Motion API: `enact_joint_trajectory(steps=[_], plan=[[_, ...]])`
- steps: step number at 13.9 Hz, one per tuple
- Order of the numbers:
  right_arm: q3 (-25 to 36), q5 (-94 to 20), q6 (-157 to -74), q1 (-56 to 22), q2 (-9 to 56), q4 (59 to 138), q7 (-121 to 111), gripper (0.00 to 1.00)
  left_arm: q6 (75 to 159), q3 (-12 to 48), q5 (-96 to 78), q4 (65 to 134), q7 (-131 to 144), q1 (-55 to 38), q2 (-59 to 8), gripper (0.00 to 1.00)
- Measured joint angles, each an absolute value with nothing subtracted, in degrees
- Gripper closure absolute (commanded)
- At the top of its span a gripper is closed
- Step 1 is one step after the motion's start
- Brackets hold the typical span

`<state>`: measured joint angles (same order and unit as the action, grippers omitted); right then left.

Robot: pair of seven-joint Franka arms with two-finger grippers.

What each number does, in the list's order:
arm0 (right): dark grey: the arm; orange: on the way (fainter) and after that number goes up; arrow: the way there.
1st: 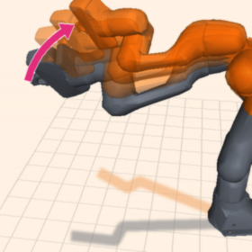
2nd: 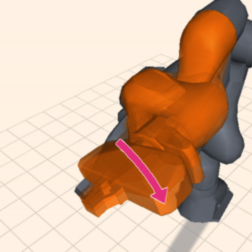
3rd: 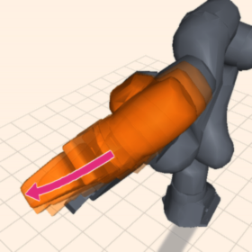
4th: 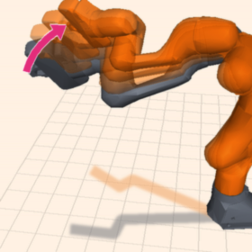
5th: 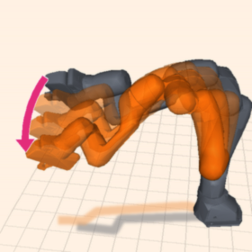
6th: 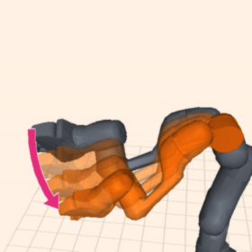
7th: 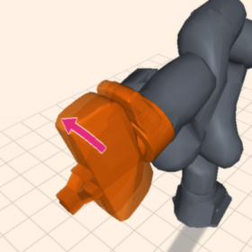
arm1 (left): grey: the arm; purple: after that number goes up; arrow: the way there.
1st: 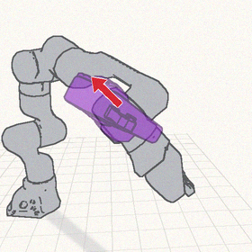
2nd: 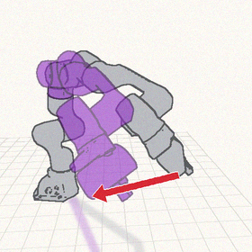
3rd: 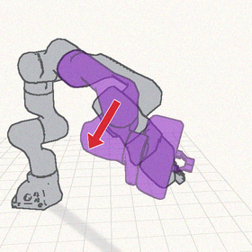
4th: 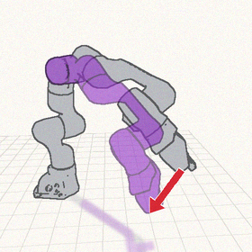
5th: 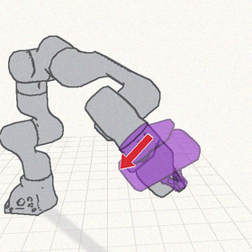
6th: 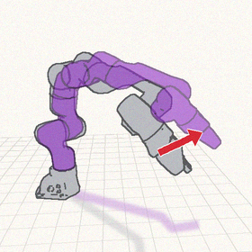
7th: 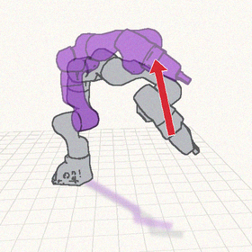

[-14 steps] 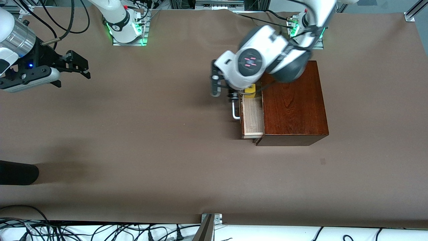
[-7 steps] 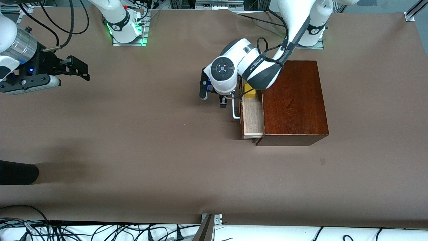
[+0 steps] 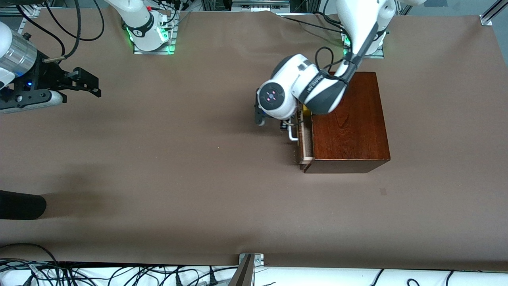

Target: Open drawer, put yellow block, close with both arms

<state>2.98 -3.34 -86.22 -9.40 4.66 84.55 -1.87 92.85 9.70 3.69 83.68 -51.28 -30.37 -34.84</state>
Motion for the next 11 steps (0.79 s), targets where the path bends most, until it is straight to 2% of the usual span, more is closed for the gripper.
enact_joint_trajectory(steps=[7,11], plan=[[3.09,-1.66,-86.24,-9.38,5.02,84.21,-1.87,0.0,90.97,9.96,4.12,83.53,-51.47,-28.84,-34.63,0.0],[3.0,-1.49,-86.21,-9.46,5.08,84.21,-1.87,0.0,90.43,9.77,4.49,79.43,-50.19,-28.78,-30.0,0.0]])
